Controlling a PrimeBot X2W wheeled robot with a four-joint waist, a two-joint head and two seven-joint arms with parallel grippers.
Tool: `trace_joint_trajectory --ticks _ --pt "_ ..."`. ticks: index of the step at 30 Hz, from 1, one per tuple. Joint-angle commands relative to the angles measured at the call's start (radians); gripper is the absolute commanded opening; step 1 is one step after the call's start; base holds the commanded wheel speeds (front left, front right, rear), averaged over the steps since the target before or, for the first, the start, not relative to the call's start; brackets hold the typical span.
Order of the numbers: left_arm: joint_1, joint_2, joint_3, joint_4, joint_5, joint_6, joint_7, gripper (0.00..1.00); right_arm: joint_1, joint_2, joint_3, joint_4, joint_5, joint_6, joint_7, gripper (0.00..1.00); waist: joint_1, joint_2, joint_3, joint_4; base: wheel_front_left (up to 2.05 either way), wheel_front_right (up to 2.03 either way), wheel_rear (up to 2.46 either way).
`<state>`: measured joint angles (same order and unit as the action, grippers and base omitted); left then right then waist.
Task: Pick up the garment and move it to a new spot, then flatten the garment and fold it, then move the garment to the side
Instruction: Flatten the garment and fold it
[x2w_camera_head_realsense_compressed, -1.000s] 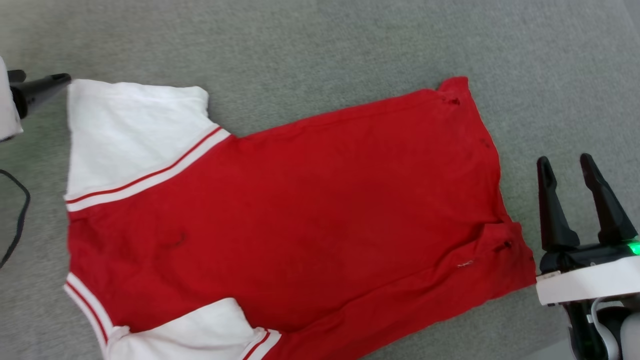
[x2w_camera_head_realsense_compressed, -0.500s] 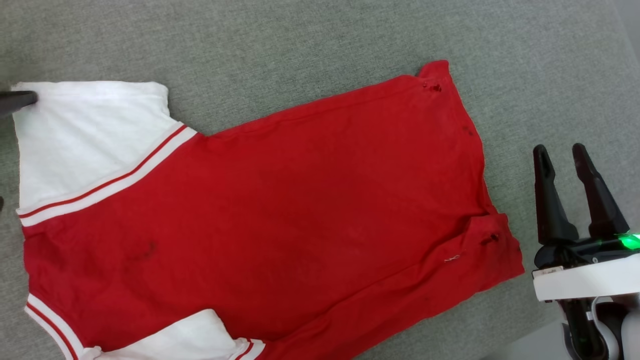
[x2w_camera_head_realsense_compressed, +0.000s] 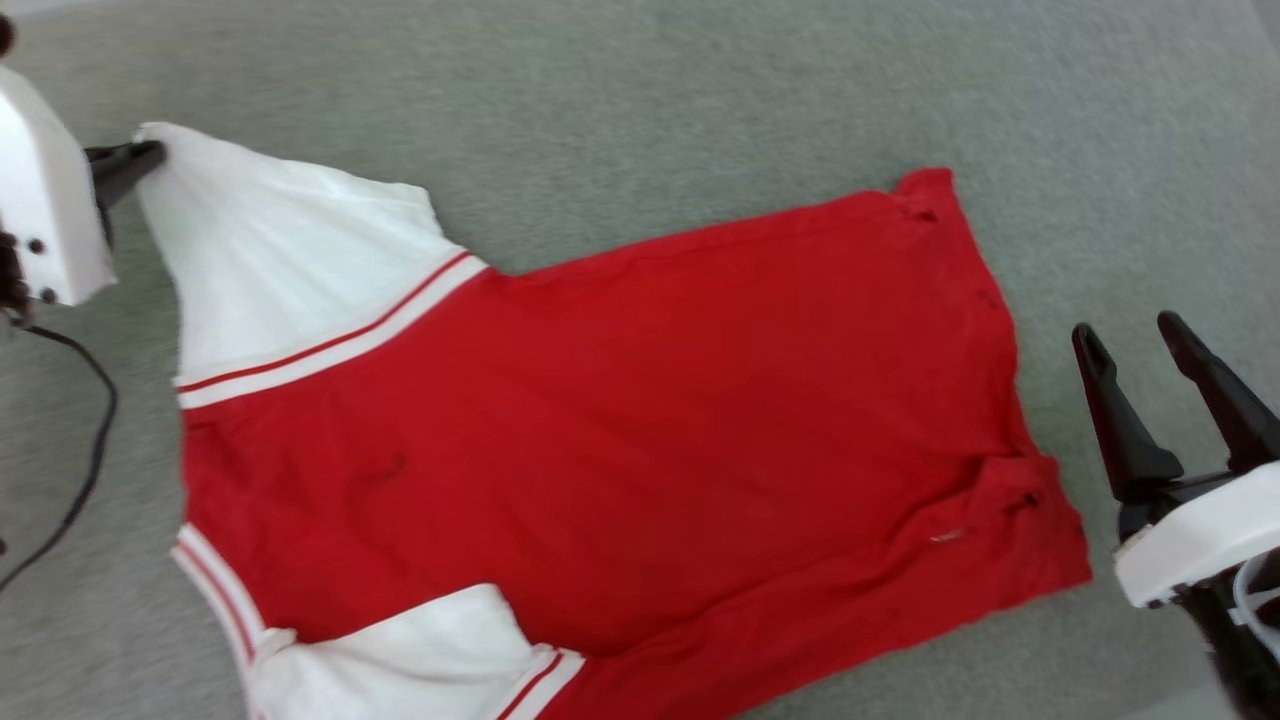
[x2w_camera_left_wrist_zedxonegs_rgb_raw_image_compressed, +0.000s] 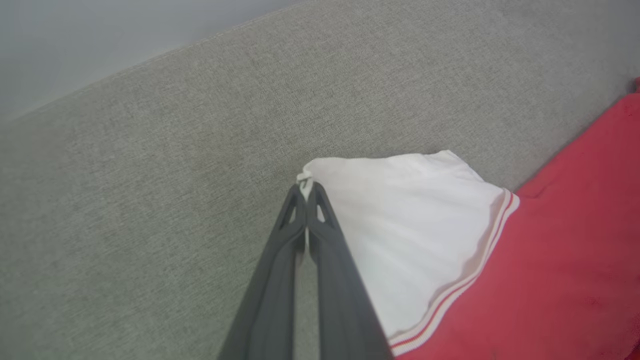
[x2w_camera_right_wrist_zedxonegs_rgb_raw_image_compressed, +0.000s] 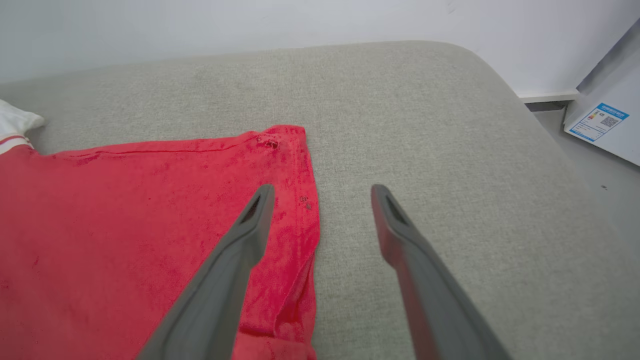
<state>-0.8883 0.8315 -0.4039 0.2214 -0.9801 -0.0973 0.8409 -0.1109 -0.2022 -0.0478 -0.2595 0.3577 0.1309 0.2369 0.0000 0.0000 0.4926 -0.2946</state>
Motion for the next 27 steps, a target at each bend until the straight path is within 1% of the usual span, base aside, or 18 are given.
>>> trace_joint_trajectory --ticks 1,4,8,9,13,17,20,23,27 --pt "0.017 -0.01 -0.011 -0.019 0.009 -0.009 -0.018 0.0 -0.021 -0.028 -0.004 -0.004 -0.004 0.0 0.061 1.0 0.0 0.0 -0.051 0.059 0.0 0.0 0.0" --pt "0.044 -0.028 -0.033 -0.078 -0.002 -0.019 -0.043 0.0 -0.05 -0.097 -0.009 -0.009 0.006 0.0 0.235 1.0 0.0 0.0 -0.075 0.107 0.0 0.0 0.0" --pt "0.083 -0.03 -0.049 -0.185 0.002 -0.024 -0.076 0.0 -0.12 -0.187 -0.019 -0.007 0.033 0.0 0.476 1.0 0.0 0.0 -0.075 0.167 0.0 0.0 0.0" --pt "0.097 -0.03 -0.052 -0.214 0.005 -0.025 -0.083 0.0 -0.14 -0.219 -0.011 -0.011 0.037 0.0 0.529 1.0 0.0 0.0 -0.072 0.181 0.0 0.0 0.0" --pt "0.146 -0.015 -0.059 -0.337 0.015 -0.018 -0.103 0.0 -0.233 -0.291 -0.009 -0.001 0.064 0.0 0.713 1.0 0.0 0.0 -0.045 0.235 0.0 0.0 0.0" --pt "0.187 -0.004 -0.053 -0.453 0.026 0.001 -0.125 0.0 -0.333 -0.321 -0.004 0.048 0.067 0.0 0.839 1.0 0.0 0.0 -0.008 0.282 0.0 0.0 0.0" --pt "0.209 -0.015 -0.05 -0.528 0.035 0.013 -0.154 0.0 -0.395 -0.33 0.023 0.111 0.05 0.0 0.921 1.0 0.0 0.0 0.017 0.309 0.0 0.0 0.0" --pt "0.225 -0.025 -0.06 -0.58 0.05 0.022 -0.17 0.0 -0.447 -0.329 0.04 0.182 0.031 0.0 0.961 1.0 0.0 0.0 0.034 0.335 0.0 0.0 0.0" --pt "0.23 -0.038 -0.072 -0.629 0.064 0.03 -0.178 0.0 -0.478 -0.345 0.073 0.265 -0.011 0.0 0.969 1.0 0.0 0.0 0.056 0.365 0.0 0.0 0.0"
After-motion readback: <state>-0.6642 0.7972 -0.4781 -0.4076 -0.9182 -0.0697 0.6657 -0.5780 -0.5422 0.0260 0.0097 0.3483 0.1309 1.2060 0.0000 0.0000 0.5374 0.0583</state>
